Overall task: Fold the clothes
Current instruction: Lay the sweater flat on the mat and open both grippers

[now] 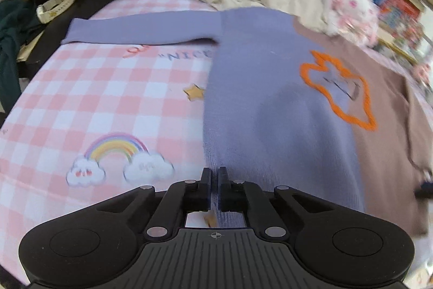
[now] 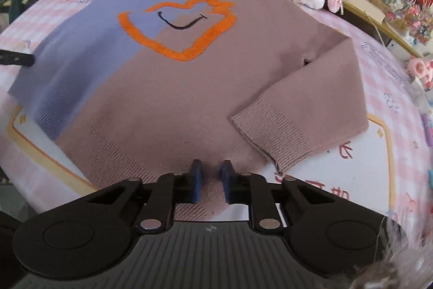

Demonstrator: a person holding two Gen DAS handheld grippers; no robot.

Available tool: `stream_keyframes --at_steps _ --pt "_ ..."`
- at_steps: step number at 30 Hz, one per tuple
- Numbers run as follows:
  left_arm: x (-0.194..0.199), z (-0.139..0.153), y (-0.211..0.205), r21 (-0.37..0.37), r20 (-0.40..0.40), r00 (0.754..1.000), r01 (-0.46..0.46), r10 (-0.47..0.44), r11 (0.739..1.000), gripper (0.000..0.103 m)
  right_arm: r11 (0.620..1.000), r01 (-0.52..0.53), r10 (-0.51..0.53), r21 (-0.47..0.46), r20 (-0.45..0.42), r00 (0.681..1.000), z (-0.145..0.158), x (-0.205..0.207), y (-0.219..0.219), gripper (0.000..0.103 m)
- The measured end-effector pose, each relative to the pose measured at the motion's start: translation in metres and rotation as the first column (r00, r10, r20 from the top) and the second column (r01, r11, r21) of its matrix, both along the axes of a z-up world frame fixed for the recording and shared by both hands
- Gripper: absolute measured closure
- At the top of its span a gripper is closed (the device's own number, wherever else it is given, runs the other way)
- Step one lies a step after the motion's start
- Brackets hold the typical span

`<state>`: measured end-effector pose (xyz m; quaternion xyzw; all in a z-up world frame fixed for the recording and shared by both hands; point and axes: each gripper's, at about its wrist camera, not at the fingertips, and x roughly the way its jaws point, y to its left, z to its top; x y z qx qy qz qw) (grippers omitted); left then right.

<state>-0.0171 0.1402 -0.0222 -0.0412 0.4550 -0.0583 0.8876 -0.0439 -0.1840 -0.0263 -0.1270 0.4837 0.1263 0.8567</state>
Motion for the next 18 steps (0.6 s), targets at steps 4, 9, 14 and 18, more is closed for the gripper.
stream_keyframes --at_steps 4,9,14,18 --pt "-0.03 0.003 0.0 0.032 -0.011 0.999 0.052 -0.051 0.998 0.101 1.0 -0.019 0.019 -0.018 -0.019 1.0 0.003 -0.012 0.001 0.09" --pt "-0.044 0.005 0.011 0.032 -0.023 0.999 0.042 -0.041 0.999 0.1 0.999 -0.03 0.03 -0.019 -0.033 0.999 0.004 -0.025 0.007 0.09" --pt "-0.044 0.007 0.011 0.054 -0.02 0.999 0.041 -0.04 0.998 0.091 0.999 -0.008 0.009 -0.05 0.027 1.0 0.017 -0.019 -0.001 0.08" --pt "-0.047 0.013 0.0 0.113 0.041 0.998 0.04 -0.045 0.993 0.079 0.994 -0.038 0.047 -0.106 0.085 0.995 0.022 -0.003 -0.005 0.073"
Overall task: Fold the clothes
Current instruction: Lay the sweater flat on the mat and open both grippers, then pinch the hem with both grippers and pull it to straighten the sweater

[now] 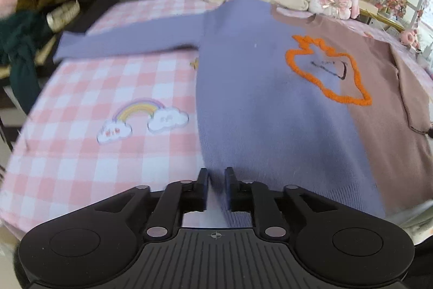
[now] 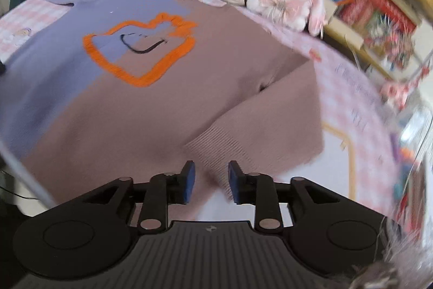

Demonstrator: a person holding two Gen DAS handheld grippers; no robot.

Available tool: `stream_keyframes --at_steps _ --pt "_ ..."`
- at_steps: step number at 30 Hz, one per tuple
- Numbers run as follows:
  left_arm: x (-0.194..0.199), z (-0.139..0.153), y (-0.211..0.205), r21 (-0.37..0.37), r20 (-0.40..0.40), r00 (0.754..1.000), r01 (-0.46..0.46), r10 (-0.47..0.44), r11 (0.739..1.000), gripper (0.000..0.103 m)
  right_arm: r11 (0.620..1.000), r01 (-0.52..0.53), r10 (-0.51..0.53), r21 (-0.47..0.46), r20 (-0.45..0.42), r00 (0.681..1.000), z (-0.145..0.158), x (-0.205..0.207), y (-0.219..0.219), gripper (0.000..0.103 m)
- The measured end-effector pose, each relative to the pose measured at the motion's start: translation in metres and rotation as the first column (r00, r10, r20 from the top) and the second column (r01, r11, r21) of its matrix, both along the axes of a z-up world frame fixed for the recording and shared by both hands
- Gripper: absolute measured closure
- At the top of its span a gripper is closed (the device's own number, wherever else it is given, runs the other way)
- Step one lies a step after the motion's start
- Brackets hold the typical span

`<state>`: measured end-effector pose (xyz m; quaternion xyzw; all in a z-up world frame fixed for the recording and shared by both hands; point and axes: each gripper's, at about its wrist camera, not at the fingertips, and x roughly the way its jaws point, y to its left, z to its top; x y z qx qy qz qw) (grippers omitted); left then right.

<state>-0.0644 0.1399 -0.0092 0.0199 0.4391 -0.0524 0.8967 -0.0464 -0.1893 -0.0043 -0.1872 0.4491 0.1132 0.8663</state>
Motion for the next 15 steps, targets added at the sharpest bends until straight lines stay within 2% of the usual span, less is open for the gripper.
stream_keyframes --at_steps 1,3,5,8,9,10,15 --pt "0.0 0.002 -0.003 0.004 0.018 1.0 0.003 -0.003 1.0 0.075 1.0 -0.015 0.015 -0.004 -0.008 1.0 -0.003 0.006 0.001 0.071" --pt "0.001 0.003 -0.009 0.0 0.034 0.999 0.002 -0.002 1.0 0.06 0.999 -0.046 0.046 -0.013 -0.023 0.999 -0.009 0.017 0.003 0.07" --pt "0.002 -0.001 -0.016 0.017 0.019 1.0 -0.004 0.003 1.0 0.054 0.997 -0.073 0.072 -0.017 -0.043 0.996 -0.014 0.022 0.007 0.072" --pt "0.005 -0.008 -0.026 0.047 -0.01 1.0 -0.013 0.014 0.999 0.052 0.996 -0.089 0.089 -0.007 -0.055 0.995 -0.017 0.027 0.01 0.075" --pt "0.005 -0.009 -0.026 0.048 -0.014 1.0 -0.022 0.023 0.999 0.05 0.997 -0.082 0.082 0.008 -0.065 0.994 -0.016 0.03 0.007 0.088" --pt "0.005 -0.01 -0.026 0.047 -0.015 0.999 -0.034 0.034 0.998 0.049 0.998 -0.065 0.066 0.024 -0.07 0.995 -0.015 0.034 0.001 0.095" --pt "0.005 -0.012 -0.027 0.039 -0.025 0.996 -0.088 0.089 0.995 0.045 0.995 0.094 -0.092 -0.026 0.062 0.994 0.013 0.059 -0.063 0.096"
